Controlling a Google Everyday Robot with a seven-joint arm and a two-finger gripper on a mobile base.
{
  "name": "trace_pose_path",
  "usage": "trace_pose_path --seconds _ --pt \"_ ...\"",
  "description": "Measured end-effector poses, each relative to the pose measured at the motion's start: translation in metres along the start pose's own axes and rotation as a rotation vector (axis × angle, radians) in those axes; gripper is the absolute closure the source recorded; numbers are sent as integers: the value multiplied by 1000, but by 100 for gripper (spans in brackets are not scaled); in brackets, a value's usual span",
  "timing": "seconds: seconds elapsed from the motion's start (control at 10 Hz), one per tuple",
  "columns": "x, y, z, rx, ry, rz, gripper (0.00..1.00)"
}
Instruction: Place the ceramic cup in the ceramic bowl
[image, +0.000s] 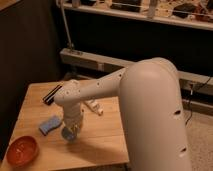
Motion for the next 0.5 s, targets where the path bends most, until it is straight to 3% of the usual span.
trace_pose_path --seconds 0.2,0.5 --pt "-10 12 -27 6 -12 -22 100" --pt "-37 59 -73 22 -51 -126 100"
